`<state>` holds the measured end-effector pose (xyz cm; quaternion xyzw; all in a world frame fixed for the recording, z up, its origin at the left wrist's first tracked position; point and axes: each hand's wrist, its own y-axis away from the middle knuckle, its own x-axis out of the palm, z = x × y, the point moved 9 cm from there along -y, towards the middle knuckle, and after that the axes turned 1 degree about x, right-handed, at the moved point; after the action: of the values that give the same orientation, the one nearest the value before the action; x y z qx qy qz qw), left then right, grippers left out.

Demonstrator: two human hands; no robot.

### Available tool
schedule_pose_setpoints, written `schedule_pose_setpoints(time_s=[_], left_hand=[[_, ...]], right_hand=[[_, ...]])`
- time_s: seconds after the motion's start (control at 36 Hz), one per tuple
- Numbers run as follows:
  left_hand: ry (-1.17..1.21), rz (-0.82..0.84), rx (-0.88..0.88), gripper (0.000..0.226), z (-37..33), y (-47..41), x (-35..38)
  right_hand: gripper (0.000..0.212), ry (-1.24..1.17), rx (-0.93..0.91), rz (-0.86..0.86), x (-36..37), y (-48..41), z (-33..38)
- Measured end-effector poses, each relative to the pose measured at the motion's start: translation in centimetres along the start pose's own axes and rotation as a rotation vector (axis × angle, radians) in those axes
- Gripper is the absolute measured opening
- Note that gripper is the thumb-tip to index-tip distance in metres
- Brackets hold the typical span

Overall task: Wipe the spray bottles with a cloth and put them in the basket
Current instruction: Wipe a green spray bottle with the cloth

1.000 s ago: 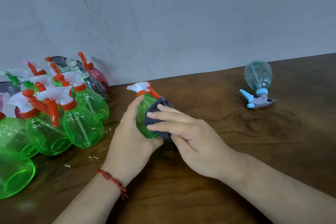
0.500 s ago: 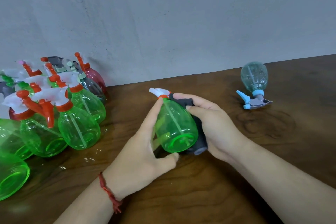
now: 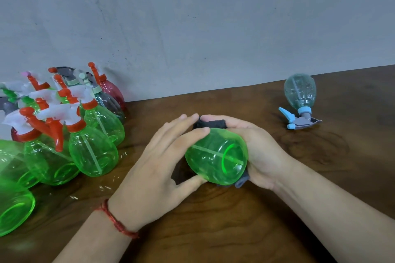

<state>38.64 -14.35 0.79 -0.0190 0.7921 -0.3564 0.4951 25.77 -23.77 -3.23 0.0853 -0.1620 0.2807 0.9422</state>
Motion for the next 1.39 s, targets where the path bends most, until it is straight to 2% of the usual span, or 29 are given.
schedule_pose_setpoints(time_s=[0.19, 0.31, 0.42, 0.56, 0.69, 0.75, 0.83, 0.94, 1.06, 1.17, 1.22, 1.31, 1.39], left_hand=[[0.045, 0.025, -0.004, 0.084, 0.1, 0.1, 0.0], [-0.002, -0.046, -0.122, 0.088, 1.3, 0.4, -1.1], [-0.062, -0.136, -0.273, 0.089, 2.7, 0.6, -2.2], [-0.070, -0.146, -0.343, 0.091, 3.2, 0.6, -2.5], [-0.018, -0.182, -0.361, 0.091, 2.8, 0.6, -2.5], [-0.044, -0.185, -0.301, 0.090, 2.0, 0.5, -2.4], [-0.115, -0.203, -0.247, 0.088, 1.3, 0.4, -2.5], [-0.123, -0.277, -0.335, 0.088, 2.1, 0.8, -3.4], [-0.107, -0.258, -0.354, 0.089, 2.3, 0.6, -3.4], [-0.078, -0.274, -0.282, 0.089, 1.4, 0.4, -3.4], [-0.091, -0.310, -0.258, 0.088, 1.2, 0.6, -3.6], [-0.100, -0.362, -0.306, 0.088, 1.7, 0.9, -4.4], [-0.095, -0.324, -0.329, 0.089, 2.1, 0.6, -4.2]], right_hand=[[0.042, 0.031, -0.053, -0.042, -0.5, -0.2, 0.2], [0.046, 0.060, -0.213, -0.124, -1.1, 0.1, 1.9], [0.052, 0.276, -0.468, -0.126, 0.0, 1.7, 4.4], [0.050, 0.612, -0.555, -0.042, 2.7, 2.7, 3.1], [0.051, 0.717, -0.692, -0.019, 3.5, 3.6, 3.7], [0.052, 0.638, -0.683, -0.010, 3.3, 3.5, 4.4], [0.051, 0.506, -0.565, -0.042, 2.3, 2.9, 4.5], [0.049, 0.588, -0.510, -0.109, 2.1, 3.0, 3.9], [0.046, 0.542, -0.530, -0.126, 1.4, 3.3, 4.2], [0.049, 0.544, -0.573, -0.157, 2.0, 3.8, 5.0], [0.048, 0.531, -0.538, -0.179, 1.6, 3.4, 4.7], [0.050, 0.566, -0.548, -0.191, 1.8, 3.7, 4.4], [0.049, 0.585, -0.606, -0.182, 2.2, 4.4, 4.7]])
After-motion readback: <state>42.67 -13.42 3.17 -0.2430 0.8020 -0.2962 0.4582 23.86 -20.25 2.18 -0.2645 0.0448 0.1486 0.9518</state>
